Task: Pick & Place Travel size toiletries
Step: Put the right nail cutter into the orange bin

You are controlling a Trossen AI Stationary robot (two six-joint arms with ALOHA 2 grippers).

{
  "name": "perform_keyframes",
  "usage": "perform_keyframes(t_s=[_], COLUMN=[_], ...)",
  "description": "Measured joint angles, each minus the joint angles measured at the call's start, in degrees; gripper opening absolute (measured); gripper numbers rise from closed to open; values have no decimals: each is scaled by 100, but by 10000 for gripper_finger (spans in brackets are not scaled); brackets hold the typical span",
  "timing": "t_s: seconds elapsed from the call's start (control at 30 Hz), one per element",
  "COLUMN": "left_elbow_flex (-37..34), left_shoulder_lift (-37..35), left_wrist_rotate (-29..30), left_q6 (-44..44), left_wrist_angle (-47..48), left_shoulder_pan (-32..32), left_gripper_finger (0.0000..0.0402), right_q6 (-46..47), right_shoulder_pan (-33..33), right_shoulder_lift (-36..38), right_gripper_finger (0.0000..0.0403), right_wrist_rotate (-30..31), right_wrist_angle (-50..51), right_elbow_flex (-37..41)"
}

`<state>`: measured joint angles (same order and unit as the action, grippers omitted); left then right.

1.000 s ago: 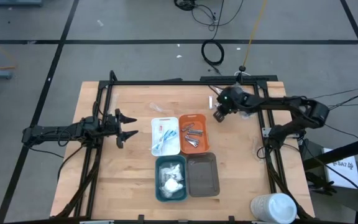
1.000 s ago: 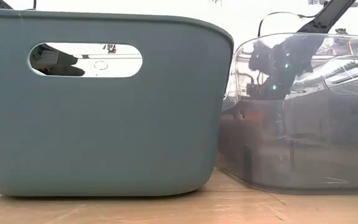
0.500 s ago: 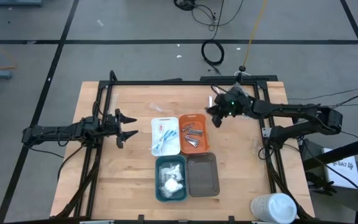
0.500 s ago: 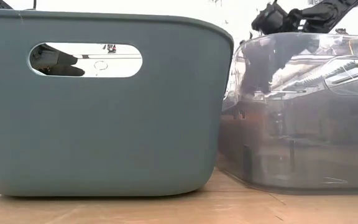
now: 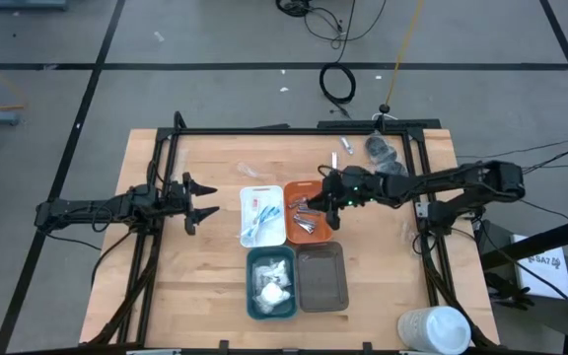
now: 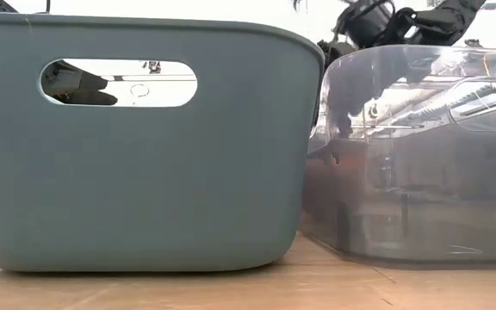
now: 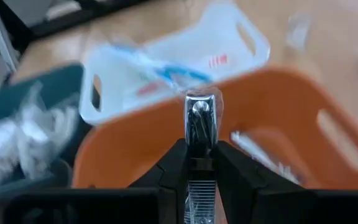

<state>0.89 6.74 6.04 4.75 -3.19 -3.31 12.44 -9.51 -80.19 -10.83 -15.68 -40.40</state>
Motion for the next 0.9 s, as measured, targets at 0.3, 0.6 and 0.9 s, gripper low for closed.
perform_keyframes(t_s=[0.3,0.6,0.9], left_elbow_flex=[0,0,0], left_shoulder_lift=[0,0,0], left_wrist_rotate=[0,0,0], left_q6=[2,0,0], left_wrist_angle=[1,2,1], left_shoulder_pan=[0,0,2], left_gripper_finger=[274,274,274], right_q6=[186,125,-6], right_shoulder_pan=[28,25,25], right_shoulder_lift=[-816,-889,-889], right_gripper_finger=[59,61,128], right_wrist_rotate=[-449,-435,-435], right_wrist_angle=[-409,-595,-583], right_elbow_flex=[-7,-16,-17])
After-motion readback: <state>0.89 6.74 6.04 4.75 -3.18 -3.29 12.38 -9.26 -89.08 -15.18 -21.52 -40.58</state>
